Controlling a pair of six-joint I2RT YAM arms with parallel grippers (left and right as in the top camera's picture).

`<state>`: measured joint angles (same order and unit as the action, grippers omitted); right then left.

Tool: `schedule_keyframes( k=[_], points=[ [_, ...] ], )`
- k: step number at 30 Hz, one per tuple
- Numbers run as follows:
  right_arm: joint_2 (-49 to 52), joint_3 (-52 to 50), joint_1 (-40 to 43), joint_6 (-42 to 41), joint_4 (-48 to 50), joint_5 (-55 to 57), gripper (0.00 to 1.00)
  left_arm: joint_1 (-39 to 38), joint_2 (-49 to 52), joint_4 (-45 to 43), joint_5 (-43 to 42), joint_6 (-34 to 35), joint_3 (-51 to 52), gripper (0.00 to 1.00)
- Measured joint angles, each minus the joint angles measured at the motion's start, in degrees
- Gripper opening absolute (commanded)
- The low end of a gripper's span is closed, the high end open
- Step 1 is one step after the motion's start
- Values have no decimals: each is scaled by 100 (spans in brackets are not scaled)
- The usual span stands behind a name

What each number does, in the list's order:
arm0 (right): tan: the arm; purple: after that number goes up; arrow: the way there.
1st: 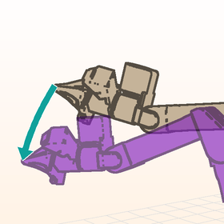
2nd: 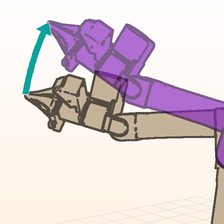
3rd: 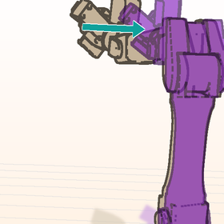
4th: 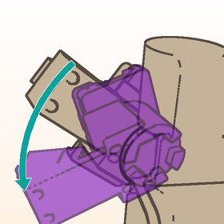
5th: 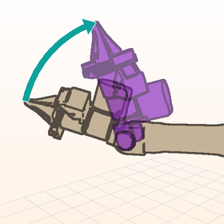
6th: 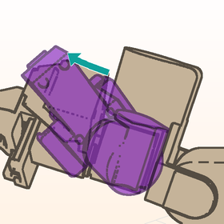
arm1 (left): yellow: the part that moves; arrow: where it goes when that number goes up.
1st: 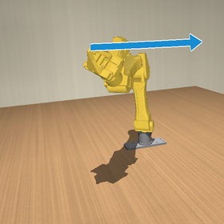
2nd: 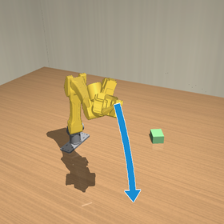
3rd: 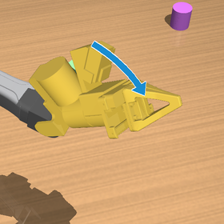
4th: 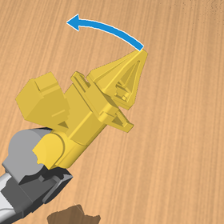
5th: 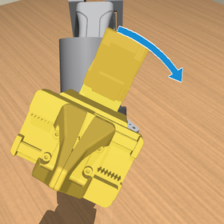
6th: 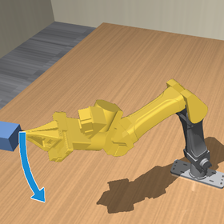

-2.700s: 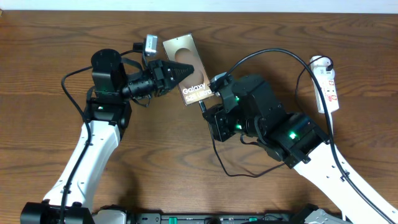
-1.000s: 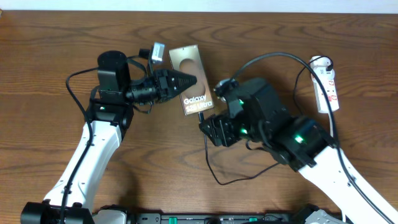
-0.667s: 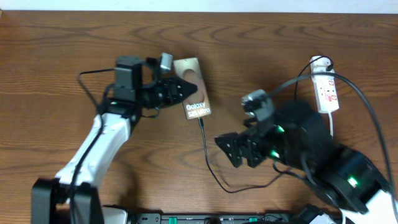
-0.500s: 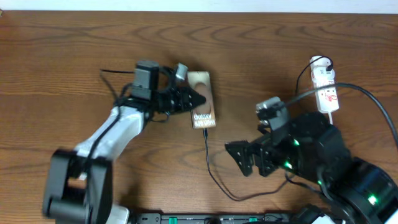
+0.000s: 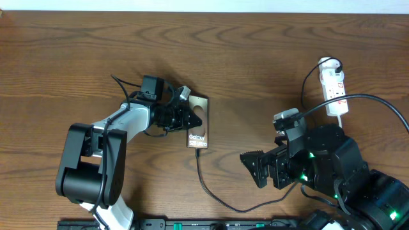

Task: Plug charger to phone and switch on socket
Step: 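Lower the phone flat onto the table with the left gripper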

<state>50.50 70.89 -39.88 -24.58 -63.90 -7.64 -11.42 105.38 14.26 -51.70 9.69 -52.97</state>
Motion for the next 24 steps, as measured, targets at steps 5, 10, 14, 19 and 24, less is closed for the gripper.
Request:
schedule_keyframes(
  k=[5,10,14,19,24],
  points=[
    [0,0,0,-142,2,24,99,2,-4,90,151,-245,0,7],
    [0,0,0,-201,0,109,99,2,-4,92,144,-361,0,7],
    [0,0,0,-205,0,157,99,2,-4,92,144,-398,0,7],
    [0,0,0,-216,-7,212,99,2,-4,92,181,-398,0,7],
    [0,0,0,-219,-13,216,99,2,-4,92,210,-398,0,7]
  ],
)
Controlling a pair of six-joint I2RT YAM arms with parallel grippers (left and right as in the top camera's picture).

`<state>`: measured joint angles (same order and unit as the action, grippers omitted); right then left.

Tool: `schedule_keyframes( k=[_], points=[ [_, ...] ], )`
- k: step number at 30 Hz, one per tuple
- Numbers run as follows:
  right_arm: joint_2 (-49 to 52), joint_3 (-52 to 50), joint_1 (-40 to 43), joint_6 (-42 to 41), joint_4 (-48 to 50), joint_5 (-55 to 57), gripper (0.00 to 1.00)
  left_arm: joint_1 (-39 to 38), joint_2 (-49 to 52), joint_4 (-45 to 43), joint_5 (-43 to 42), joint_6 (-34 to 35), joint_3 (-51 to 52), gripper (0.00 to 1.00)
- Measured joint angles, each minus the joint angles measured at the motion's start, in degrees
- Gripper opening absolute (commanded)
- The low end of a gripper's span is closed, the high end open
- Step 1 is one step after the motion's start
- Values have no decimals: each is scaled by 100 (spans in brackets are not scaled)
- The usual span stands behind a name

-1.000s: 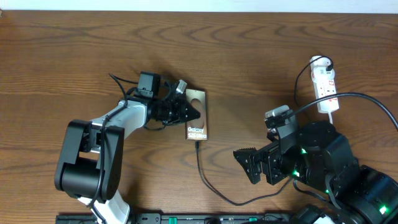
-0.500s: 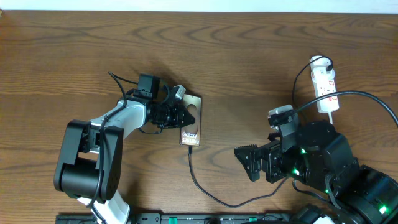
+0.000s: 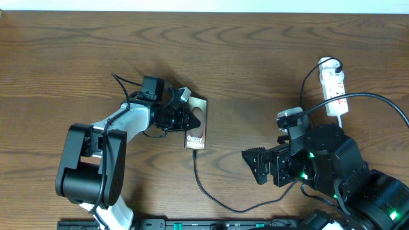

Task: Plug charger to phone and switch on socket
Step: 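Lower the phone flat onto the table with the left gripper, then open the left gripper and lift it away from the phone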

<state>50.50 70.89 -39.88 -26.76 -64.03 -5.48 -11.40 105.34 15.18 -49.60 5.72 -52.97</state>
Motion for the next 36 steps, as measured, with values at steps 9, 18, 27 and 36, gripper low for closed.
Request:
schedule_keyframes(
  k=[9,18,27,36],
  points=[
    [0,0,0,0,-2,140,99,0,-2,48,26,0,0,8],
    [11,0,0,0,0,516,99,0,0,48,70,4,0,8],
    [273,0,0,0,2,616,99,11,365,59,-127,70,-118,8],
    [614,0,0,0,24,638,99,11,393,-4,-131,31,-118,8]
  ],
)
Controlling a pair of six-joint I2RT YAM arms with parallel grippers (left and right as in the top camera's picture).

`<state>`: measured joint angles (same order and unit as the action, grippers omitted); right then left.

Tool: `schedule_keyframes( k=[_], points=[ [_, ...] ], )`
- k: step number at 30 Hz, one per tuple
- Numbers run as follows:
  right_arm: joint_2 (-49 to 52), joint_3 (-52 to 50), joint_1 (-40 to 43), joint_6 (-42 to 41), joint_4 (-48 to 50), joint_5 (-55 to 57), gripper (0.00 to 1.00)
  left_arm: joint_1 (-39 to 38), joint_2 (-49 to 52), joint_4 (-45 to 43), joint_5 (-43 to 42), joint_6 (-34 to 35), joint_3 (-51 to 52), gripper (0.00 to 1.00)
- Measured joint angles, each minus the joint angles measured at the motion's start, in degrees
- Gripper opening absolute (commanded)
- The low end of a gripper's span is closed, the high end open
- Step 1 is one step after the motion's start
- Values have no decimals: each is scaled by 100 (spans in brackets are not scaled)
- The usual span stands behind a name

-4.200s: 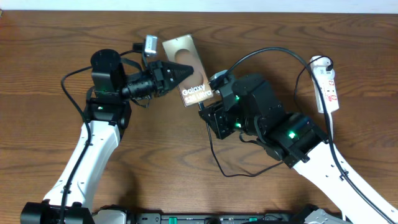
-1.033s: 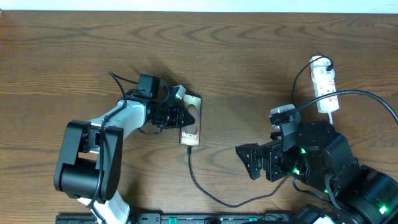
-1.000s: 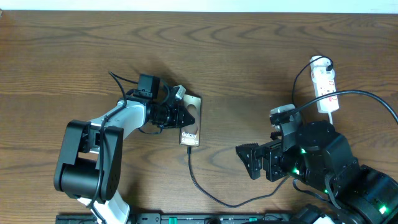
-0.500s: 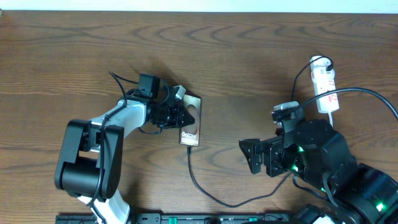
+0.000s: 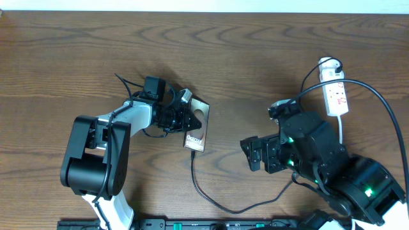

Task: Plug charger to phone and switch on socket
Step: 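Open the left gripper and lift it away from the phone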

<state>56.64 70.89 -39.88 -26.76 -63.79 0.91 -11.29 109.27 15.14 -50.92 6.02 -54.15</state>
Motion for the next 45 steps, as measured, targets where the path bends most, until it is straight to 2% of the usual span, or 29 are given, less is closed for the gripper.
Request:
schedule_keyframes(
  k=[6,8,25,32,39,45],
  points=[
    [127,0,0,-122,87,0,99,4,0,-13,26,0,0,9],
    [131,0,0,-175,168,-2,99,4,-2,-15,46,-7,0,22],
    [131,2,0,-393,221,-2,99,28,-72,-81,717,195,-98,43],
    [131,2,0,-485,149,-2,99,22,-114,-61,822,225,-127,49],
    [131,2,0,-492,81,-2,99,4,-238,164,1429,258,-238,56],
    [131,2,0,-492,81,0,99,-2,-297,157,1921,256,-291,57]
  ],
)
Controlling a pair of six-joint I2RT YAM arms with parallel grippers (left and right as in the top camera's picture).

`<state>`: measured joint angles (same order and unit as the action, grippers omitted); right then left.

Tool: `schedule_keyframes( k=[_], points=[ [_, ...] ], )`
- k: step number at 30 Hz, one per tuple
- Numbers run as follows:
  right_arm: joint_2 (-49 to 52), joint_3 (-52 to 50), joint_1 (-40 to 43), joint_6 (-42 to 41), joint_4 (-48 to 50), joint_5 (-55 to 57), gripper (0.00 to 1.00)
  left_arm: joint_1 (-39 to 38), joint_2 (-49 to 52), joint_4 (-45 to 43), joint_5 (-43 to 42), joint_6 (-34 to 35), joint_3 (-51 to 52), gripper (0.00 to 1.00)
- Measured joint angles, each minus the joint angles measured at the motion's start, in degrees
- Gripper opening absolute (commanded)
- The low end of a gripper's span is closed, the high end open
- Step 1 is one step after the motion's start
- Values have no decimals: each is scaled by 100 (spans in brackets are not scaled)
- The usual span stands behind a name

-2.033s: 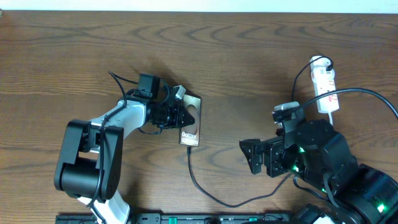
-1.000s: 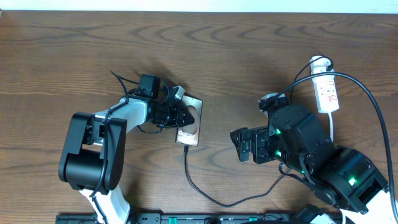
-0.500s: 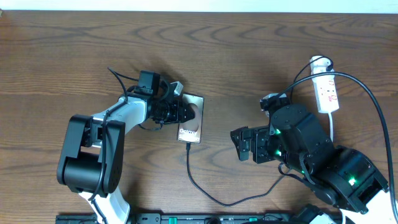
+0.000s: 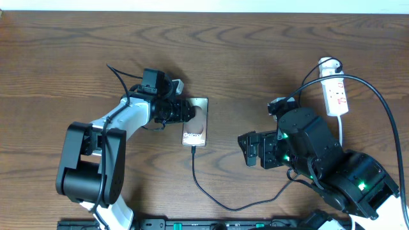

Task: Plug charger to phone and switch on socket
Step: 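Open the left gripper and lift it away from the phone, then move the right gripper toward the white power strip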

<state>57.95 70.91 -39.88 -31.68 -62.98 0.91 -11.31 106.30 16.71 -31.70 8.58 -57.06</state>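
Observation:
A phone (image 4: 197,122) lies flat left of the table's middle, lettering on its back. The black charger cable (image 4: 211,198) runs from the phone's near end in a curve toward the right arm, and its plug looks seated in the phone. My left gripper (image 4: 186,112) lies at the phone's left edge, fingers over the rim; I cannot make out their spread. My right gripper (image 4: 245,149) hangs open right of the phone, holding nothing. The white power strip (image 4: 336,93) with its socket lies far right, a white plug (image 4: 330,64) at its far end.
A second black cable (image 4: 377,102) arcs from the power strip over the right arm's body. The dark rail (image 4: 192,225) of the arm mounts runs along the near edge. Bare wood lies between the phone and the strip.
The phone has turned from a slight tilt to nearly square with the table. My left gripper has drawn back to the phone's left edge, uncovering more of it. The right arm shifted slightly left.
At first my left gripper lay over the tilted phone with the cable at its near end, the right gripper open to the right. The phone stayed under the left fingers. The right arm then moved up and left, and now the phone lies straight and mostly uncovered.

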Motion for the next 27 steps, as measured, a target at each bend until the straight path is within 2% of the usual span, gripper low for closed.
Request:
schedule_keyframes(
  k=[5,6,7,9,11,15,19,20,21,27],
  points=[
    [0,0,0,0,0,-2,99,-4,-20,-7,225,0,-20,57],
    [2,0,0,0,-2,-2,99,-9,-20,-7,247,-2,-20,59],
    [2,0,0,0,-2,-2,99,-11,-22,-7,251,-2,-20,67],
    [0,0,0,0,-7,-2,99,-22,-39,0,295,-15,-35,74],
    [0,0,0,0,-26,-2,99,-31,-72,37,592,-20,-83,79],
    [0,0,0,-2,-133,26,99,-24,-151,256,1259,-74,-155,81],
    [0,0,0,-17,-151,186,99,13,-275,420,1797,-94,-109,90],
    [0,0,0,-17,-149,243,99,26,-330,437,1882,-90,-68,98],
    [0,0,0,-20,-140,295,99,39,-398,479,1976,-111,-15,100],
    [2,0,0,-35,37,529,99,61,-1423,542,2352,-70,111,99]
  ],
)
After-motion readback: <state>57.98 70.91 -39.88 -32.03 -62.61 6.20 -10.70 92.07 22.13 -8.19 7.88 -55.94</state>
